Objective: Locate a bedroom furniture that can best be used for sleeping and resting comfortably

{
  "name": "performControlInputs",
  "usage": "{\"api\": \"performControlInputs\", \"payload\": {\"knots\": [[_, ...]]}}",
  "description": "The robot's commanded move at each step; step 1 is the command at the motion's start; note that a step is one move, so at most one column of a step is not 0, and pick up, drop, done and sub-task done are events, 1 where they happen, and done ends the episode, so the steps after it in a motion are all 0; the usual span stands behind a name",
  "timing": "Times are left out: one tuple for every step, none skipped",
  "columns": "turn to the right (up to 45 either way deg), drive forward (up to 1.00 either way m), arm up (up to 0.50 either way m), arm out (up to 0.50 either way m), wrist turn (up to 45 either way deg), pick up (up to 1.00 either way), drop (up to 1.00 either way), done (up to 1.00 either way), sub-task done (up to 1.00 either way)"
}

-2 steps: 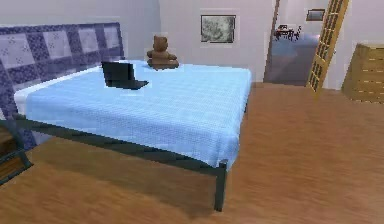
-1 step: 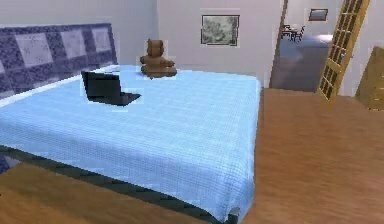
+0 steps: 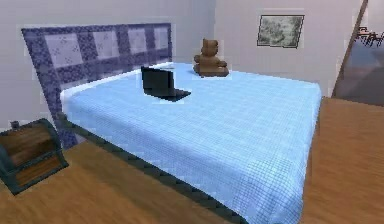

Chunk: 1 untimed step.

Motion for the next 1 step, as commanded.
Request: {"api": "performControlInputs", "payload": {"knots": [[0.0, 0.00, 0.00, 0.00, 0.0, 0.00, 0.00, 1.00, 0.00]]}}
